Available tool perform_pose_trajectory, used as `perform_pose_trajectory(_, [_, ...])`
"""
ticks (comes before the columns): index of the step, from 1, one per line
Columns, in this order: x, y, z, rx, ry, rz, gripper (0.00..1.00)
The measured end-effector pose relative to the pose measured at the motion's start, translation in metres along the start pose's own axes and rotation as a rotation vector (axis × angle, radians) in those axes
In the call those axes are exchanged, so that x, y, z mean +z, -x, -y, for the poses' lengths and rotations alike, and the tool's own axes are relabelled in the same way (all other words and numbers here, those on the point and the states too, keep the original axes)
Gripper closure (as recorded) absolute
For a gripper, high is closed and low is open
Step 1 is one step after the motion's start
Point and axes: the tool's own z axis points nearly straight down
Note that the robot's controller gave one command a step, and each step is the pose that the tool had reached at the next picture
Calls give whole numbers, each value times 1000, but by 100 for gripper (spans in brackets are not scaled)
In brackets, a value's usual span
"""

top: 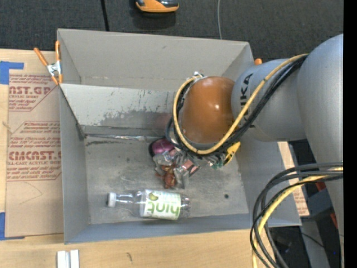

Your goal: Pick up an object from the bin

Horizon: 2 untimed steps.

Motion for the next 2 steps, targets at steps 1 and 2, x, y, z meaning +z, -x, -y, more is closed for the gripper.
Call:
perform_pose_trajectory(1, [0, 0, 0, 0, 0, 0, 100])
perform_pose_trajectory(2, [0, 0, 0, 0, 0, 0, 100])
